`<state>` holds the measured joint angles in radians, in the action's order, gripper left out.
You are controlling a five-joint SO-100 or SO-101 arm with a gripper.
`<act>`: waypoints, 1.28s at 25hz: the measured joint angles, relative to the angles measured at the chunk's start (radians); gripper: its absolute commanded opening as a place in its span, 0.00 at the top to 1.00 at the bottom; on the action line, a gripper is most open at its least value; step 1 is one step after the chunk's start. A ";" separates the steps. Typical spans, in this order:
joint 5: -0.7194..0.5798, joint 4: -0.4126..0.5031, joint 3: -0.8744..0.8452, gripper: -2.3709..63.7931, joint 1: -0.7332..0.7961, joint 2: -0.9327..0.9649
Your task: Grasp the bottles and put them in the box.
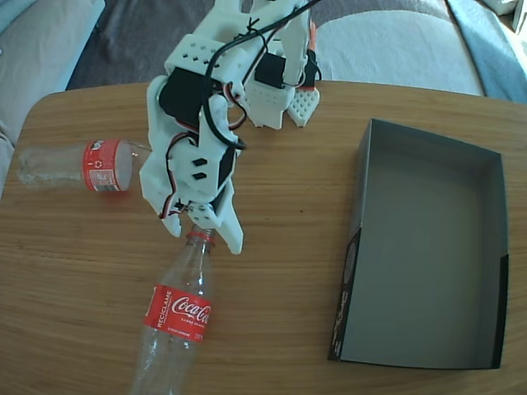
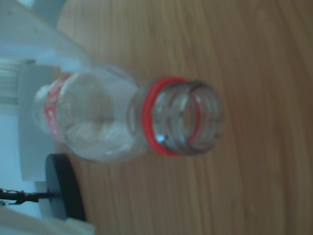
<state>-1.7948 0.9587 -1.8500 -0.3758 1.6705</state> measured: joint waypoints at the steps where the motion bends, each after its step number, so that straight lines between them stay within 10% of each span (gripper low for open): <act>1: 0.000 -0.023 -0.009 0.38 -0.005 0.000; 32: 0.031 -0.127 0.028 0.38 -0.020 -0.238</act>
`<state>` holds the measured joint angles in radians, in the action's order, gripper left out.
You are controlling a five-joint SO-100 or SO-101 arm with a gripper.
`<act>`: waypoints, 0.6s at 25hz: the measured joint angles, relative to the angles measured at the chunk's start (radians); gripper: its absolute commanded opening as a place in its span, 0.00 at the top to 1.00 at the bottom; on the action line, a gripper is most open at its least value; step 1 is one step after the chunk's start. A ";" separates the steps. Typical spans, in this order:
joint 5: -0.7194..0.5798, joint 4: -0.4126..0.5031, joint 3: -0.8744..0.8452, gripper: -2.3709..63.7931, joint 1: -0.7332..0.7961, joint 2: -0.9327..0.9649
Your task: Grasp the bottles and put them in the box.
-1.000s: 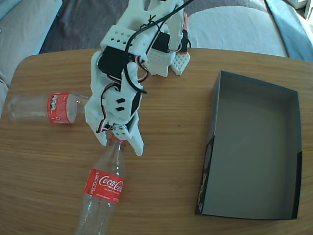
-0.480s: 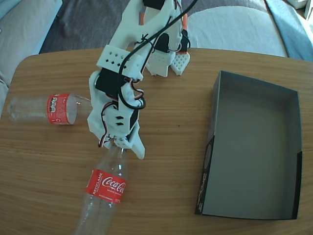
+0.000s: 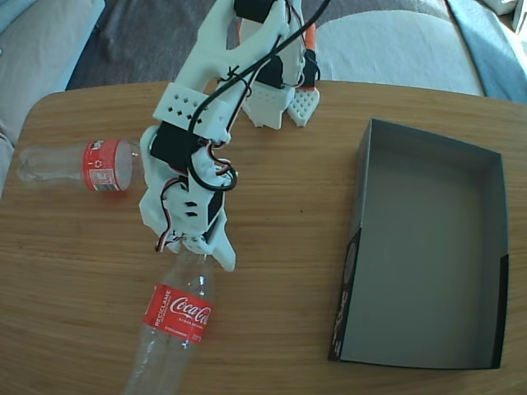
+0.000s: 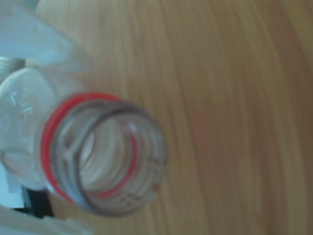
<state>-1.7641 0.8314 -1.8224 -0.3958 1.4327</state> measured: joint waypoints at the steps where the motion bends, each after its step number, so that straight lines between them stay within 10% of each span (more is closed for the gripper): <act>1: 0.000 0.000 0.000 0.38 0.000 0.000; 15: 0.003 0.000 0.002 0.89 0.002 -0.034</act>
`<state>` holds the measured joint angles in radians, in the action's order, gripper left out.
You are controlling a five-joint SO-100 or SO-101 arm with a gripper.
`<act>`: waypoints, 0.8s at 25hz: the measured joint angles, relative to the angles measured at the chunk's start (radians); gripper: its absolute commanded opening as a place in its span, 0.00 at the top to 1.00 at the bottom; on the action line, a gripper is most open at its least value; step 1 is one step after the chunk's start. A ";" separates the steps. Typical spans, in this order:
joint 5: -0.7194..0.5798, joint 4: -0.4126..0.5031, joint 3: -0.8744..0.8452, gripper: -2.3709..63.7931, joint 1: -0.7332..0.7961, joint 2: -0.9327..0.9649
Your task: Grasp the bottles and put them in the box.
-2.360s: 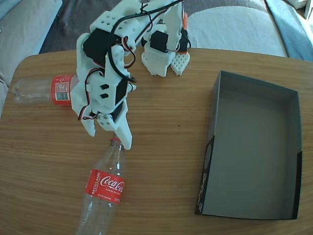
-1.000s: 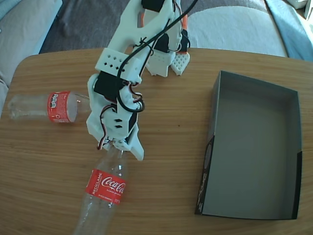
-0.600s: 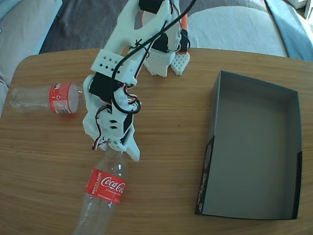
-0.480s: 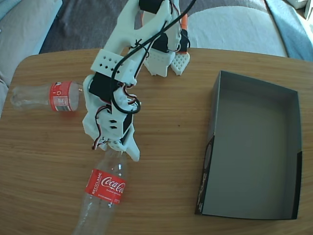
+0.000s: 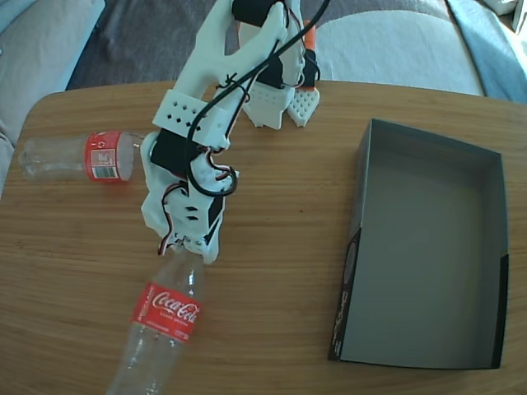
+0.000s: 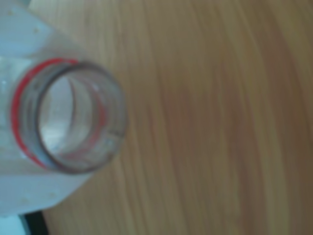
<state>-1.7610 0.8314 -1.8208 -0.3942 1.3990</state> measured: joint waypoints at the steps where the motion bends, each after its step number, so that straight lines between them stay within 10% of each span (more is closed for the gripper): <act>1: 0.000 0.000 0.000 0.94 -0.003 0.000; 11: 0.021 0.006 0.000 0.97 0.000 0.000; 20: 0.423 0.083 0.034 0.97 0.155 0.187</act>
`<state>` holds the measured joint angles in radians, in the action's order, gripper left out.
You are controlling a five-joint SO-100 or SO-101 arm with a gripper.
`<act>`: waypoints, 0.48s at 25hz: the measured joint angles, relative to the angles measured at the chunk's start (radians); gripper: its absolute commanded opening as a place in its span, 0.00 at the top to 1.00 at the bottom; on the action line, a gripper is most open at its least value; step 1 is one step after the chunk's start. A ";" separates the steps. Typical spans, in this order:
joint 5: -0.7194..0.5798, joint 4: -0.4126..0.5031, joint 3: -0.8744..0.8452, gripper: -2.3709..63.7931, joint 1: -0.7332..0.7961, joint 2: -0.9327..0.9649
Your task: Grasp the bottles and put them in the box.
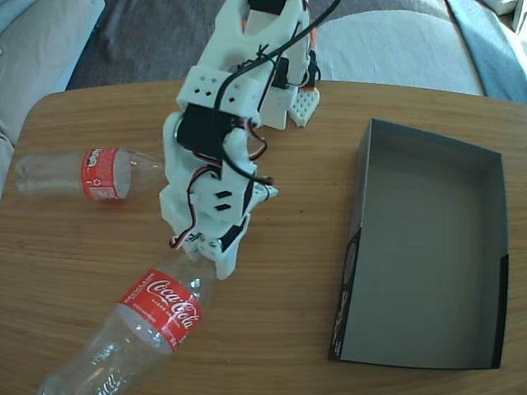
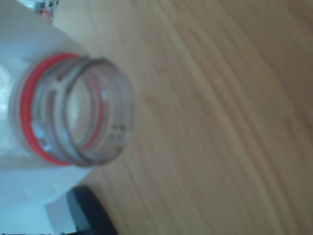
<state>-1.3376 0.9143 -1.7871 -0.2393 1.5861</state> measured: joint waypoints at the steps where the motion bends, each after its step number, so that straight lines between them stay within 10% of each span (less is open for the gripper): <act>1: 0.051 0.026 0.000 0.97 0.028 0.034; 12: 0.209 0.316 0.000 0.97 0.365 0.334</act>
<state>-1.1290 1.2303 -1.7871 0.1258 1.9205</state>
